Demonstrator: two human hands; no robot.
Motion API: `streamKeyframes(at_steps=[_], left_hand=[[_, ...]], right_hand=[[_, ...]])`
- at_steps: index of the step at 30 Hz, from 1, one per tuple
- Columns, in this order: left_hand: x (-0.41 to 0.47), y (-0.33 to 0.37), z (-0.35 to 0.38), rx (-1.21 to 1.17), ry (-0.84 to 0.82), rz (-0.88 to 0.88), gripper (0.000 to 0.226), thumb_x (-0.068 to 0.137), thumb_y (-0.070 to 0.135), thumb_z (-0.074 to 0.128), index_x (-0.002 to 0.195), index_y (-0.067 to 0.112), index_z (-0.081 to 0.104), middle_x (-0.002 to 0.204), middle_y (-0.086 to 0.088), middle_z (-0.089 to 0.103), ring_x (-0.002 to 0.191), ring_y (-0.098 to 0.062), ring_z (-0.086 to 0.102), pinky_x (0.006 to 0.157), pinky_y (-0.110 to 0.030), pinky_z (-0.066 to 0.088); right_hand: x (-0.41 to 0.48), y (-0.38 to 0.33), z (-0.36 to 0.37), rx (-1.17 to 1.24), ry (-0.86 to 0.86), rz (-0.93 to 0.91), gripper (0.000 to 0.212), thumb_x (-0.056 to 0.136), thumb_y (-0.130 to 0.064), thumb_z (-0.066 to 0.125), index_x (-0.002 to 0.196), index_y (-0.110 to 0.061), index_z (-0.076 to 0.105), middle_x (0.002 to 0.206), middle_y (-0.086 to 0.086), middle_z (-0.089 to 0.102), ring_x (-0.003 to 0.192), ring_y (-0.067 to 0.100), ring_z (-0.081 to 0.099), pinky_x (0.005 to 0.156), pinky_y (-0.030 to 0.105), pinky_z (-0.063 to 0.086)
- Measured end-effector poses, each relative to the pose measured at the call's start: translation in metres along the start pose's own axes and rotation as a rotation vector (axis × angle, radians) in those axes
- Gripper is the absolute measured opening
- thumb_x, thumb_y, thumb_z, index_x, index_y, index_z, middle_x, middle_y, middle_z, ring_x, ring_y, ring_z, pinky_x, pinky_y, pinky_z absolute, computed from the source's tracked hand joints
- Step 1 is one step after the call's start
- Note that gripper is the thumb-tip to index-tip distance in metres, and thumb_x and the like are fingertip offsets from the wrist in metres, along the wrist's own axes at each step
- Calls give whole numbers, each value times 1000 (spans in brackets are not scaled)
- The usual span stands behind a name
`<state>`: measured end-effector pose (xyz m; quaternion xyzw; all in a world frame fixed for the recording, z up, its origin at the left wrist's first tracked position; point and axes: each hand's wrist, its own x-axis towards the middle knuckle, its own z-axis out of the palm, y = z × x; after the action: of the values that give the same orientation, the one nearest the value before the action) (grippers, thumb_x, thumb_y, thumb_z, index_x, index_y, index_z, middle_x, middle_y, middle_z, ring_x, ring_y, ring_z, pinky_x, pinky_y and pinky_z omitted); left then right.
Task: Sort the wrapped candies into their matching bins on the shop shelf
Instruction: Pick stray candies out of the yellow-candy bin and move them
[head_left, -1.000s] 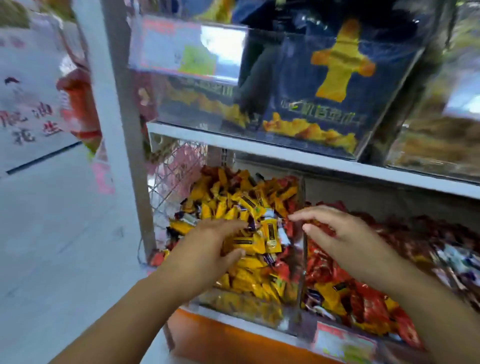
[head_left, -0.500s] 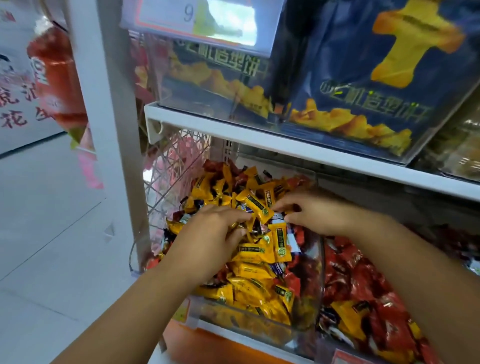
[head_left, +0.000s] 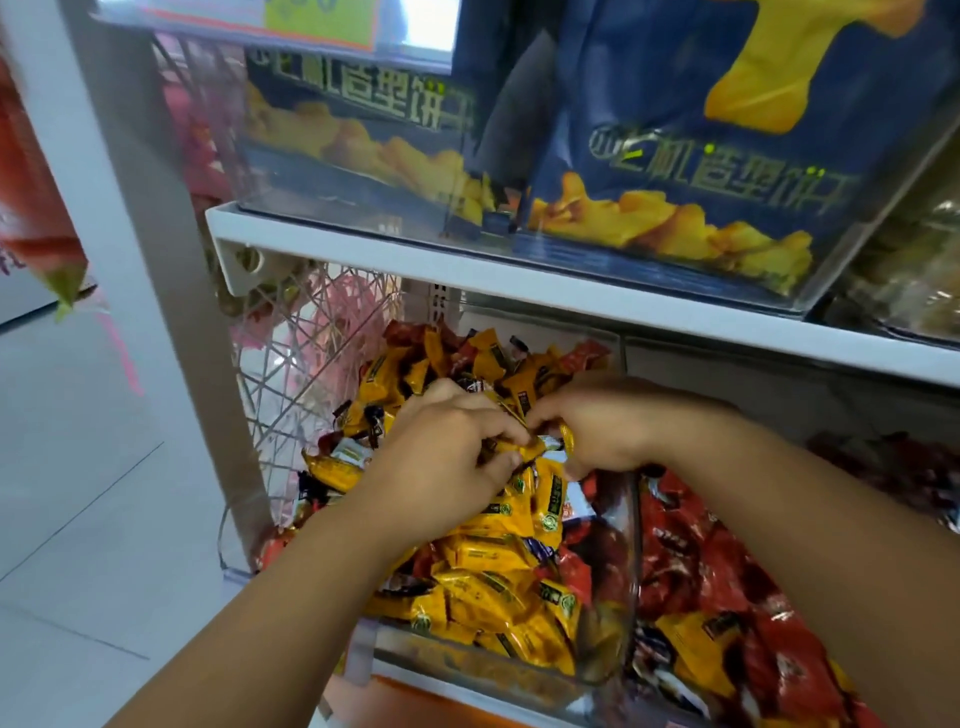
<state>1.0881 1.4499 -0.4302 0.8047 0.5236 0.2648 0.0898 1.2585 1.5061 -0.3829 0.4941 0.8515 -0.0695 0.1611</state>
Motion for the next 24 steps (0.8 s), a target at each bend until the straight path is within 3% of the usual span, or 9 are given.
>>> streamKeyframes(at_steps=[3,7,10,13,17,22,24], left_hand=[[0,-3,-2,120,-56,-60,25,82,55,65,102,41,66,101,21,45,106,-7,33,92,-29,27],[-6,-15,-18,150,-41,-184,7,85,41,67,84,39,61,101,16,47,110,-12,37,90,-31,32],[-11,-21,-25,134,-11,-207,17,87,25,66,92,41,66,105,15,47,112,-14,35,93,-30,29],[-12,-16,-22,191,70,-65,33,83,11,66,99,39,73,102,16,50,104,-12,32,88,-30,24],[-11,-7,-12,150,-40,-11,24,90,27,61,110,36,71,107,15,63,104,-12,40,92,-32,36],[-2,-11,-4,235,-183,-71,40,92,37,54,131,42,55,122,12,51,112,-16,37,93,-32,35],[0,-10,-1,272,-215,-85,40,93,41,54,132,43,53,121,8,47,114,-18,35,91,-32,33]], right_hand=[[0,1,0,43,-11,-4,56,76,-32,79,125,-32,53,109,-8,56,99,18,54,82,32,47],[-3,3,1,144,17,-7,53,74,-35,80,122,-34,57,99,-13,48,96,13,50,73,26,37],[-8,4,1,191,40,-17,50,79,-36,76,126,-36,58,102,-15,48,97,9,48,77,26,38],[-8,6,7,412,195,-41,29,84,-33,72,112,-39,65,117,-14,59,104,6,53,85,26,42],[-12,5,6,564,371,-30,20,86,-22,71,96,-39,66,111,-18,56,103,2,53,83,21,42],[-10,-2,-3,310,74,-6,43,86,-25,71,126,-34,60,139,-6,51,118,12,51,92,24,42],[-6,-8,-3,212,-2,8,49,86,-28,71,132,-34,55,142,-3,49,118,17,51,90,26,43]])
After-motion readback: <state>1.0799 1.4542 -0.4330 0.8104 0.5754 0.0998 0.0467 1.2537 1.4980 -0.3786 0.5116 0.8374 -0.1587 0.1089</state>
